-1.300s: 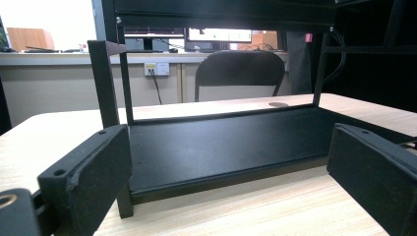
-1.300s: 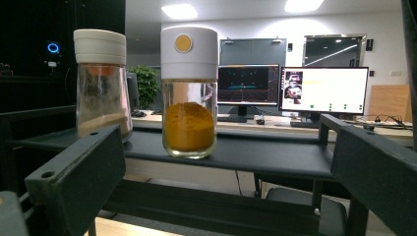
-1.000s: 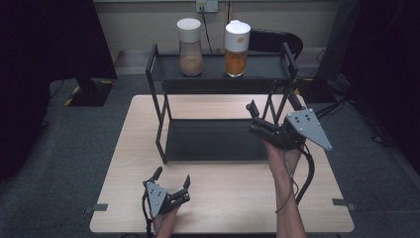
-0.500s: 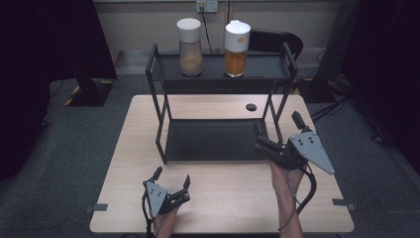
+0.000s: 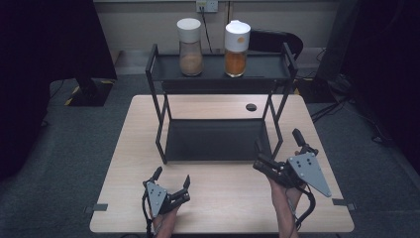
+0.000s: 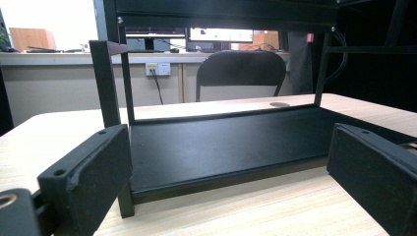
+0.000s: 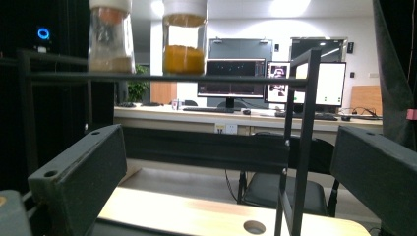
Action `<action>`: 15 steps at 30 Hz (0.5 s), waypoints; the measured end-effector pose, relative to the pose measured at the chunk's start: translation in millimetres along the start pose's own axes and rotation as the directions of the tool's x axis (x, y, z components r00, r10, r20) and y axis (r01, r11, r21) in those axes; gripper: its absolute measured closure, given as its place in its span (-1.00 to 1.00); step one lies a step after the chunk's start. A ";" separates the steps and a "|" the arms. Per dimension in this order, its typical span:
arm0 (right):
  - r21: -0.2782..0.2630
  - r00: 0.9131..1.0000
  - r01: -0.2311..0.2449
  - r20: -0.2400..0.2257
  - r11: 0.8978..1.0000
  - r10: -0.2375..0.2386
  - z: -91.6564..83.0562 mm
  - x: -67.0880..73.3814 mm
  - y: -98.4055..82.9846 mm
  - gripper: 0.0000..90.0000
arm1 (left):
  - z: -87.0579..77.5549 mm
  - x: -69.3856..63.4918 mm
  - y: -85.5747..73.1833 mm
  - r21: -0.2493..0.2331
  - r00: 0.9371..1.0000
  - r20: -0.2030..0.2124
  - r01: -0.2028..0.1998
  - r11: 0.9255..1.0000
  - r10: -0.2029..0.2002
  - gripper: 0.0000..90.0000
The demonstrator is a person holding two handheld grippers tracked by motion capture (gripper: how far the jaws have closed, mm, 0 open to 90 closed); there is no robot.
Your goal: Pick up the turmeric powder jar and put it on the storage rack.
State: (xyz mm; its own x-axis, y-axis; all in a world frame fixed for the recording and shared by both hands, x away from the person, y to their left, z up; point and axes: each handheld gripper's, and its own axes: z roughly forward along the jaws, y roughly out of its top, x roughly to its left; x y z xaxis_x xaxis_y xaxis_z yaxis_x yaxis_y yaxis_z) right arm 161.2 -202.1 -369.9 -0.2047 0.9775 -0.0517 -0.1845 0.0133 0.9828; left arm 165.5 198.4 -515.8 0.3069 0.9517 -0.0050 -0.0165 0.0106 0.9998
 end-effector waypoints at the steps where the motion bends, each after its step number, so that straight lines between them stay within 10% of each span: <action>1: 0.005 1.000 0.004 0.000 1.000 -0.004 -1.2 0.3 -1.9 -1.00 | 0.0 0.0 0.0 0.000 1.000 0.000 0.000 1.000 0.000 -0.94; 15: 0.033 0.999 -0.043 -0.001 0.999 0.043 -17.3 3.2 -36.9 -1.00 | 0.0 0.1 -0.1 0.000 1.000 0.001 0.000 1.000 0.000 -0.94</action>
State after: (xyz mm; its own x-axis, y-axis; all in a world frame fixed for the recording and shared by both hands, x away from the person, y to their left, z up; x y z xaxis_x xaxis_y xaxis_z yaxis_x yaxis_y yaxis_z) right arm 150.8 -203.2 -409.4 -0.2136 0.9769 -0.0096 -0.1434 -0.0216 0.9894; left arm 165.5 198.5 -515.9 0.3074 0.9516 -0.0053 -0.0168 0.0110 0.9998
